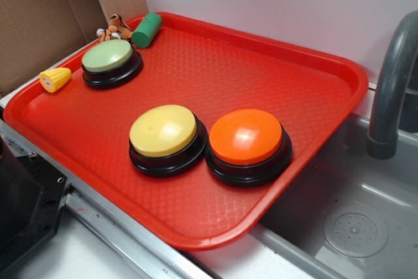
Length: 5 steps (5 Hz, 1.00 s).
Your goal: Push the green button.
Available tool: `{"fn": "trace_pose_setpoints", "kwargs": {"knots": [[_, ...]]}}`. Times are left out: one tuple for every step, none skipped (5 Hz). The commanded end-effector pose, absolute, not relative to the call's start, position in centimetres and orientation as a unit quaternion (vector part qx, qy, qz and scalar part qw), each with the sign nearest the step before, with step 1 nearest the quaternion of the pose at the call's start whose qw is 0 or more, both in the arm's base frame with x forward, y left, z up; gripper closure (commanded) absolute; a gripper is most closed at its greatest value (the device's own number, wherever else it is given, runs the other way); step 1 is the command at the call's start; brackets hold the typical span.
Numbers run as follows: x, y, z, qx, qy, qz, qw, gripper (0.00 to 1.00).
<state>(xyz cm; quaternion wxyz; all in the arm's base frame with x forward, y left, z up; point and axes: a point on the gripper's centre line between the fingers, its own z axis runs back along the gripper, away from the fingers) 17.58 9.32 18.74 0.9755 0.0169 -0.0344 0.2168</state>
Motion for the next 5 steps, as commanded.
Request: {"fn": "trace_pose_setpoints", "kwargs": {"knots": [[17.9,8.1,21.3,0.022,-0.073,0.203,0.976,0.00],[18.0,7.5,21.6,0.025,-0.078,0.195,0.977,0.00],[18.1,7.1,21.9,0.023,-0.081,0.188,0.979,0.00],[18.3,6.6,22.0,0.022,-0.084,0.178,0.980,0.00],[18.3,6.1,21.7,-0.006,-0.105,0.164,0.981,0.00]]}}
